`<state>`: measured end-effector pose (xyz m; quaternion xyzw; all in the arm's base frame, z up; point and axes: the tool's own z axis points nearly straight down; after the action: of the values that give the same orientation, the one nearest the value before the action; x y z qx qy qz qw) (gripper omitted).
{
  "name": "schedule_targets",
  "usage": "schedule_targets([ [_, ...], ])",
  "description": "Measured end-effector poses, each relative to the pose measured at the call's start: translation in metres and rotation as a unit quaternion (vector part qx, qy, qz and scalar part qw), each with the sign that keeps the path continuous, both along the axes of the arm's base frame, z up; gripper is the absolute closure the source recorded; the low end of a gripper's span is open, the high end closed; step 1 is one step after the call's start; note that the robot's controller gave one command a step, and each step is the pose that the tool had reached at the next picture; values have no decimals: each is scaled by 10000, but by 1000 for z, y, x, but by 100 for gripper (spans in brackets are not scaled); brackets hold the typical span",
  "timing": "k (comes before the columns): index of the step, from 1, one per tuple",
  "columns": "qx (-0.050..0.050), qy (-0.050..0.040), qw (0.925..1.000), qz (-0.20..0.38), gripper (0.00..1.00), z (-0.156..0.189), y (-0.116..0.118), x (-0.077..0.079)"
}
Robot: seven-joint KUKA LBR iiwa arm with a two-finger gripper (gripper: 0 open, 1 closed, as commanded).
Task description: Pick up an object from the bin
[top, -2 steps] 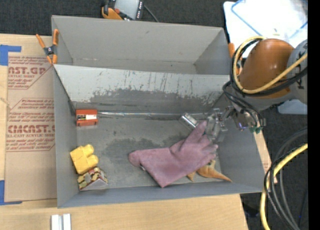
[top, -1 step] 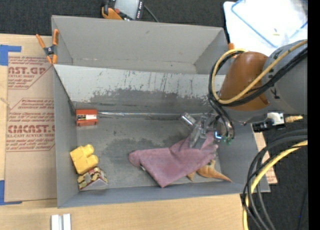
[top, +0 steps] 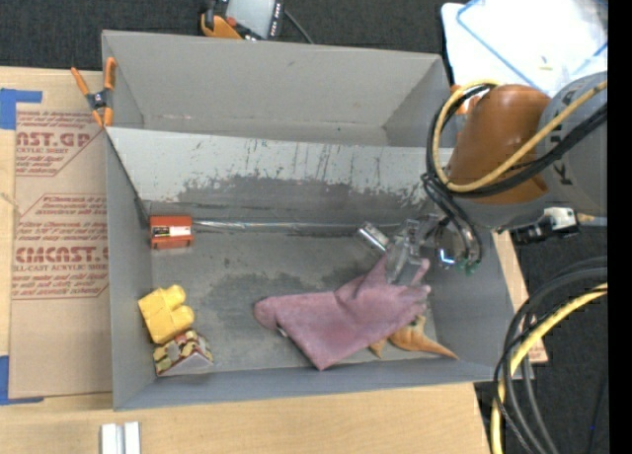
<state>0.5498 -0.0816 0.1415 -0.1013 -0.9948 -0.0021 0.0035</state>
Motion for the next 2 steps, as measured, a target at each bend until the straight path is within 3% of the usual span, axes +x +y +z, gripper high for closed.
schedule_targets([
  [1,-21,-72,9973,737,100,25,-2,3],
  [2,-9,-68,9957,923,100,-56,-64,21],
])
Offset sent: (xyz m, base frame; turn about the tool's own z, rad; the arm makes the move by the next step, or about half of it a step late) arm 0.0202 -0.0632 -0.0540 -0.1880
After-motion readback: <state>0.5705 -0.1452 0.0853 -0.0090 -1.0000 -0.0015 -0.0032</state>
